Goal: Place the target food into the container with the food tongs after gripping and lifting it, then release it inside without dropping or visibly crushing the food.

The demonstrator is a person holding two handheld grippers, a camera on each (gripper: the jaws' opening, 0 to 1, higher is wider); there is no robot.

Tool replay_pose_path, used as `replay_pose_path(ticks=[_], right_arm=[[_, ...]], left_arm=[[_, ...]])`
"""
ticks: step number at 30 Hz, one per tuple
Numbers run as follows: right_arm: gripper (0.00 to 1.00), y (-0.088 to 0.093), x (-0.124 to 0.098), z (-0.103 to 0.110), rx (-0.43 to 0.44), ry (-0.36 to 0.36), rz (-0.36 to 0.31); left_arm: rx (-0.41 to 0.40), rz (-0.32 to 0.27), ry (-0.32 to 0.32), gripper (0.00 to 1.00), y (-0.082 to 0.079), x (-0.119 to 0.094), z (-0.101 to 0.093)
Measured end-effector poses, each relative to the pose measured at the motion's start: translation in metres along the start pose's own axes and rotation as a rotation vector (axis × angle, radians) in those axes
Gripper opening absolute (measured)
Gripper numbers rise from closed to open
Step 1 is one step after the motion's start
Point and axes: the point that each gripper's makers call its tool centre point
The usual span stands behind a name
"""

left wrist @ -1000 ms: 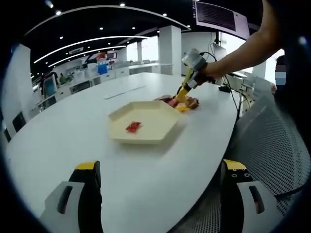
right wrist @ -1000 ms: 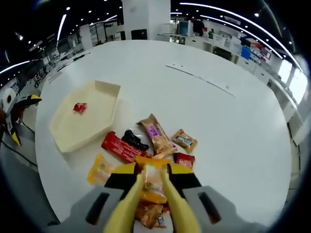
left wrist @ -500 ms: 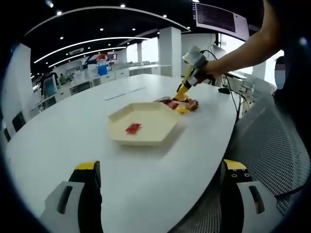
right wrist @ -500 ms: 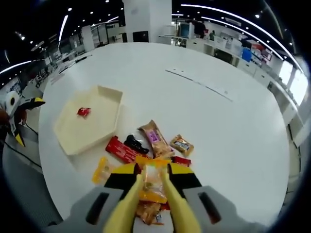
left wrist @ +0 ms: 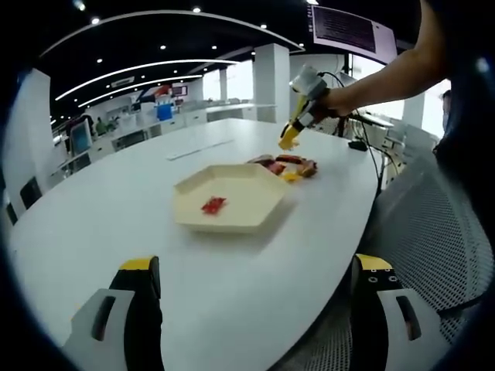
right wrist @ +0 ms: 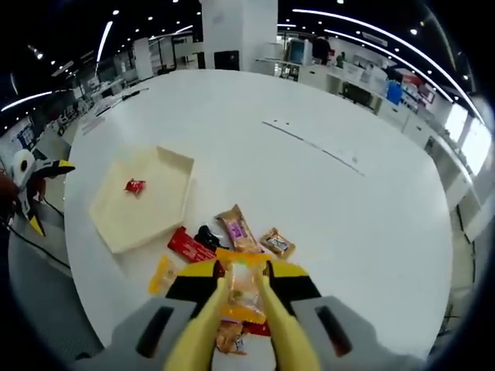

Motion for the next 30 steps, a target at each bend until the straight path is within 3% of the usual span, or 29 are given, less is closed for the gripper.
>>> replay_pose_path(ticks=[21, 30], right_arm=[[0.23, -0.011, -0.012, -0.003, -0.033, -0.005, -0.001], [0.23, -0.028, -0.013, 0.002, -0.058, -0.016, -0.021]], left_arm=[[0.002, -0.002, -0.004, 1.0, 0.0, 0.0, 0.001], [0.006, -0.004, -0.004, 1.0, -0.001, 0.0, 0.0]])
Point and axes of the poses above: the point that each gripper's makers call its tool centre point, and the gripper's own axes: x roughly forward along the fingers, z roughly to its left, y roughly out of its underside, and after that the axes turned 7 degrees about -x, right-handed
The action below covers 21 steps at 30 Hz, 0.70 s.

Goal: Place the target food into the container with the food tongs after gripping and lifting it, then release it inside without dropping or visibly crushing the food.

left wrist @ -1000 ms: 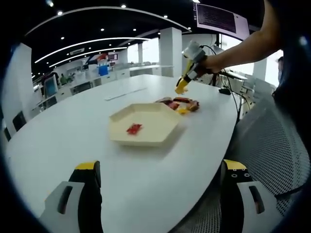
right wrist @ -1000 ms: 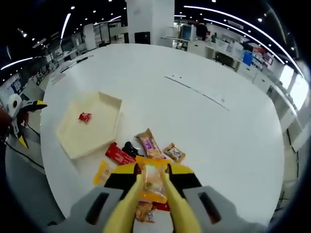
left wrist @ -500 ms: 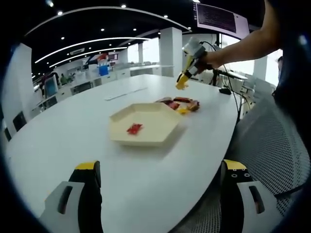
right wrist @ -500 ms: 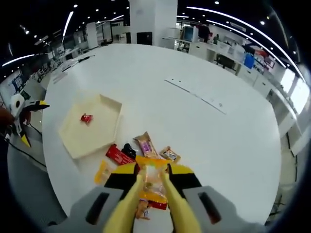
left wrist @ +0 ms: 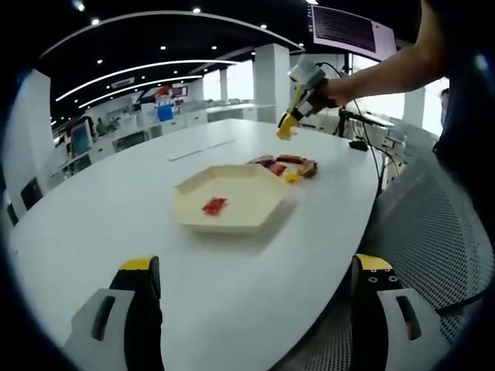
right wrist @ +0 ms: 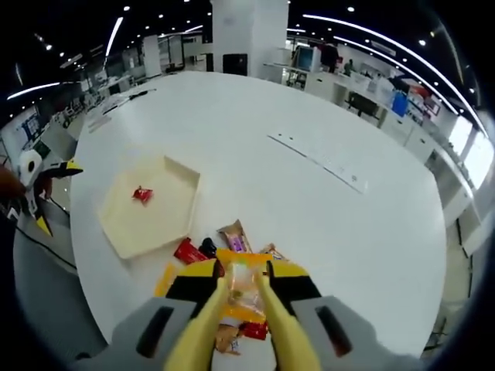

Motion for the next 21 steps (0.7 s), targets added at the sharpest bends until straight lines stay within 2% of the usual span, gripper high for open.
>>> replay_pose_path(ticks=[21], right_arm=[[0.23, -0.053, 0.015, 0.037, -0.109, -0.07, -0.035]], left_arm=[[-0.008, -0.022, -0.02, 1.0, -0.003, -0.002, 0.005]])
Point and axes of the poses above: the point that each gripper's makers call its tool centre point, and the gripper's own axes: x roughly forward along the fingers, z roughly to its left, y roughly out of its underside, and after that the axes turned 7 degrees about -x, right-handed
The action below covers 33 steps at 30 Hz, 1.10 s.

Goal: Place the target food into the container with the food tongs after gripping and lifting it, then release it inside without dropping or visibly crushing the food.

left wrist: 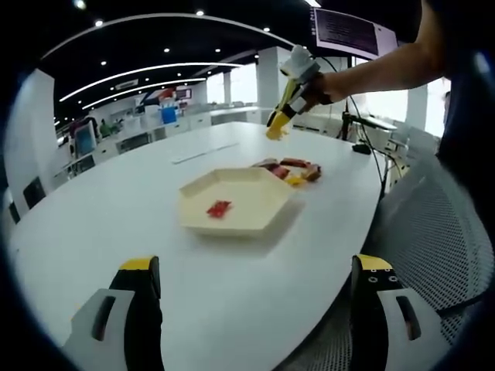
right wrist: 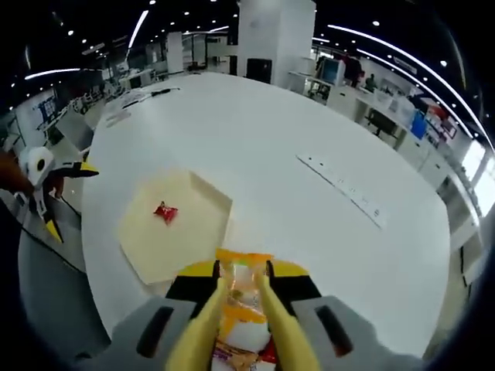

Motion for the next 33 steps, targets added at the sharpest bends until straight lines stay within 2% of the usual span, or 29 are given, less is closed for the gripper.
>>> replay_pose_path(ticks=[12, 24, 33], right_arm=[[0.23, -0.04, 0.011, 0.025, -0.057, -0.055, -0.046], [0.23, -0.069, 0.025, 0.048, -0.109, -0.102, -0.07], [0.23, -0.089, 0.032, 0.074, -0.153, -0.146, -0.09]], left_arm=[[-0.002, -0.008, -0.019, 1.0, -0.001, -0.001, 0.004], [-0.004, -0.005, -0.024, 1.0, -0.001, -0.001, 0.005], [-0.004, -0.005, -0.027, 1.0, -0.001, -0.001, 0.005]])
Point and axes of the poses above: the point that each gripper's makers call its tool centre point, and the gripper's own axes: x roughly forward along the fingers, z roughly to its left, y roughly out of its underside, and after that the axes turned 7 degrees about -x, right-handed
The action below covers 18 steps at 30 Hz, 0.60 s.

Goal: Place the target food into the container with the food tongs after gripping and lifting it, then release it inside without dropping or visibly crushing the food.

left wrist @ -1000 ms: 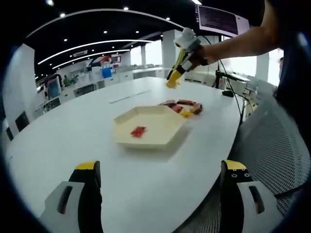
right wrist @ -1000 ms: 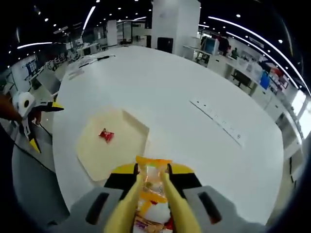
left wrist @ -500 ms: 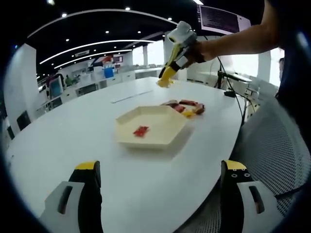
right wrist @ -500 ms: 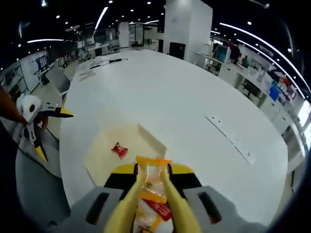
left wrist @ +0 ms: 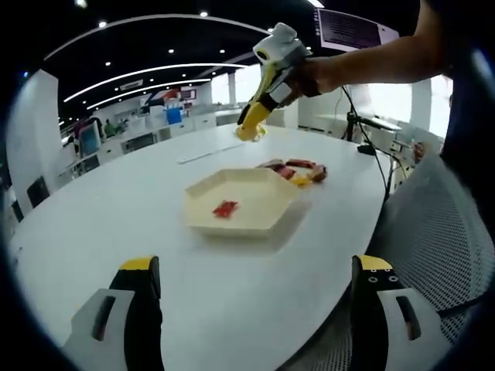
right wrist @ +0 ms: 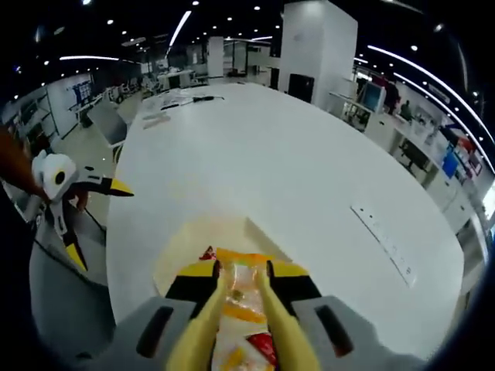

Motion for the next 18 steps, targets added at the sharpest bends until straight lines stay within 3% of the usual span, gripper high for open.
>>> replay_pose_path(ticks=[7, 18], right_arm=[[0.23, -0.02, 0.006, 0.029, -0.052, -0.087, -0.041], [0.24, -0.037, 0.007, 0.054, -0.122, -0.132, -0.066]], left_arm=[[0.001, -0.004, -0.003, 1.0, -0.001, 0.0, 0.001], [0.002, 0.0, -0.006, 1.0, 0.0, 0.0, 0.001]])
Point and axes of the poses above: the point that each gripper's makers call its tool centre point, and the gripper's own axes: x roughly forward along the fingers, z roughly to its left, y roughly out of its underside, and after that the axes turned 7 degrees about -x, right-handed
